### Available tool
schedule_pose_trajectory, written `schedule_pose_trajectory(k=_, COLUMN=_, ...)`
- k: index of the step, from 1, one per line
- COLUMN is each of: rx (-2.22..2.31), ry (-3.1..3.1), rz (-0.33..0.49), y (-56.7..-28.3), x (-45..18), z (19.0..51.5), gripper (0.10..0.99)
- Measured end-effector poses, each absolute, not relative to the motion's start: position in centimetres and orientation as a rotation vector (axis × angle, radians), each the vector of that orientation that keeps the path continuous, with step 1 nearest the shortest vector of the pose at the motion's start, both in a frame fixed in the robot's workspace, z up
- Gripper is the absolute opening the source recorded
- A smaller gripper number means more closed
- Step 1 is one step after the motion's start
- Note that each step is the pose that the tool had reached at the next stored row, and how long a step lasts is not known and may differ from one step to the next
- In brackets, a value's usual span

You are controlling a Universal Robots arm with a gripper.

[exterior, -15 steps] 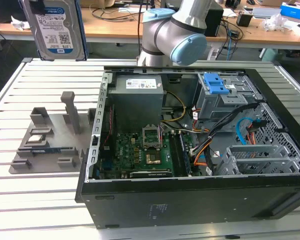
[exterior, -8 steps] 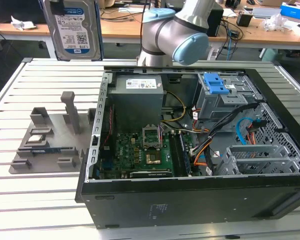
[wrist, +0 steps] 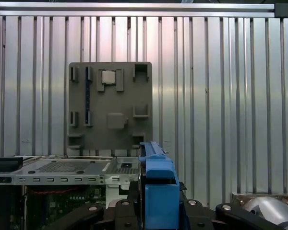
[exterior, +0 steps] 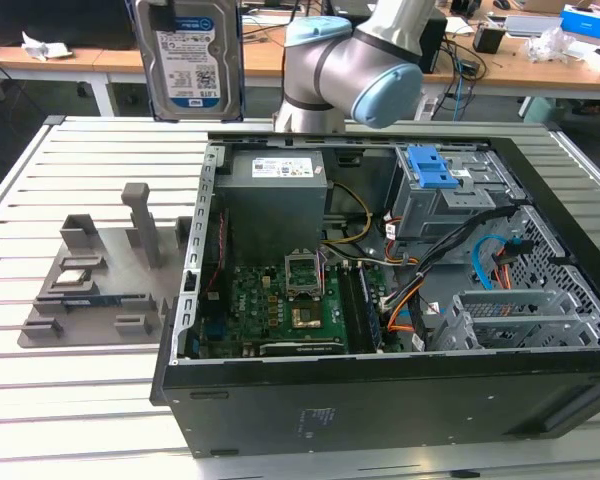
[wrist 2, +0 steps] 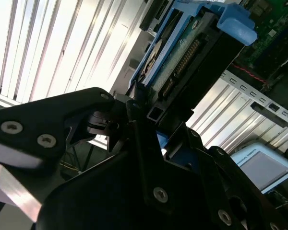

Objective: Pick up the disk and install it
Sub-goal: 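Pick up the disk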

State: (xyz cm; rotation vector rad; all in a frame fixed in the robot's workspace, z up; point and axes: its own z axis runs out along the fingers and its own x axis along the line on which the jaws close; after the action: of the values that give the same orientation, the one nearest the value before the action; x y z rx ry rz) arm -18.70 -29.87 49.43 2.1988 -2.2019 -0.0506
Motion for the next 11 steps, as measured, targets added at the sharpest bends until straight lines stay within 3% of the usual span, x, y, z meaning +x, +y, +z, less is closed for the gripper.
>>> schedule_pose_trajectory(k=11, rx=2.198, ry=-2.201, rz=-0.052, y=-29.9, x=-13.8, z=49.4, gripper=0.365)
